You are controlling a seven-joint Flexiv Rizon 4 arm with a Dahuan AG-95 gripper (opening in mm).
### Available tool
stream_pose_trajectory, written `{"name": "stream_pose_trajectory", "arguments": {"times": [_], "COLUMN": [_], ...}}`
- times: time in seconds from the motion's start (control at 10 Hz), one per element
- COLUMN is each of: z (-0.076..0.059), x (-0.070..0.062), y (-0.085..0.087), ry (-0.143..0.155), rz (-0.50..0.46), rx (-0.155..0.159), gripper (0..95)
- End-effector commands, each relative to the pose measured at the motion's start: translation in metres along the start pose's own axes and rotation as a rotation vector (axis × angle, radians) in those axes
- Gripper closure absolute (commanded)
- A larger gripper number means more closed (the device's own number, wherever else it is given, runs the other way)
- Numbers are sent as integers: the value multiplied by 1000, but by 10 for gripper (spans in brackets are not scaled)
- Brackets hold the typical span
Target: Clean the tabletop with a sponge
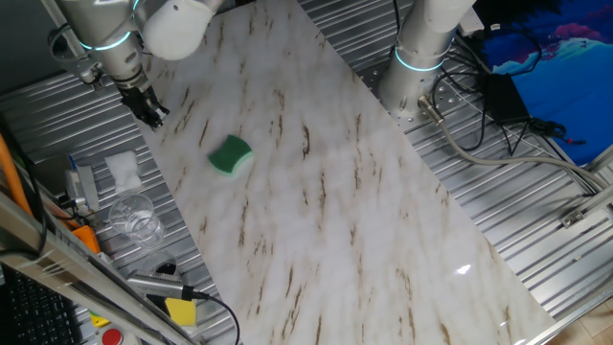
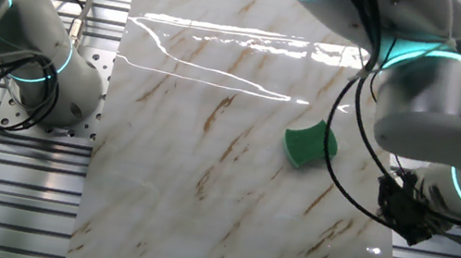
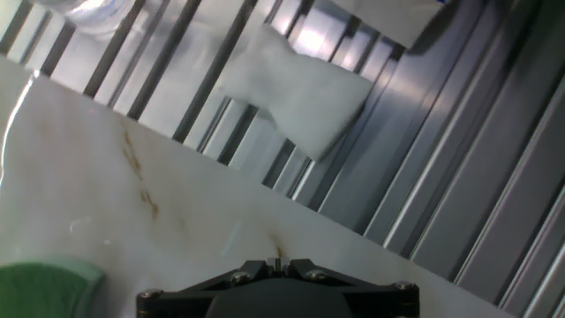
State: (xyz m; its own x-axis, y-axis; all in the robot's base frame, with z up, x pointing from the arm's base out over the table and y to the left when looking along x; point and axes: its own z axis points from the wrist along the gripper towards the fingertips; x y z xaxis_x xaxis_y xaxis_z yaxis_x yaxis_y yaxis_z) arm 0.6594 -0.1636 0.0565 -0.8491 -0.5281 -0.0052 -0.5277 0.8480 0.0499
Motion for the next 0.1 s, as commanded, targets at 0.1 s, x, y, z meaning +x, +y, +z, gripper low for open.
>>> {"name": "stream_pose_trajectory", "arguments": {"times": [0.1], "z": [-1], "x": [0], "y": [-3], "ry": [13], "rz": [-18], "rx": [-8], "gripper": [950]}}
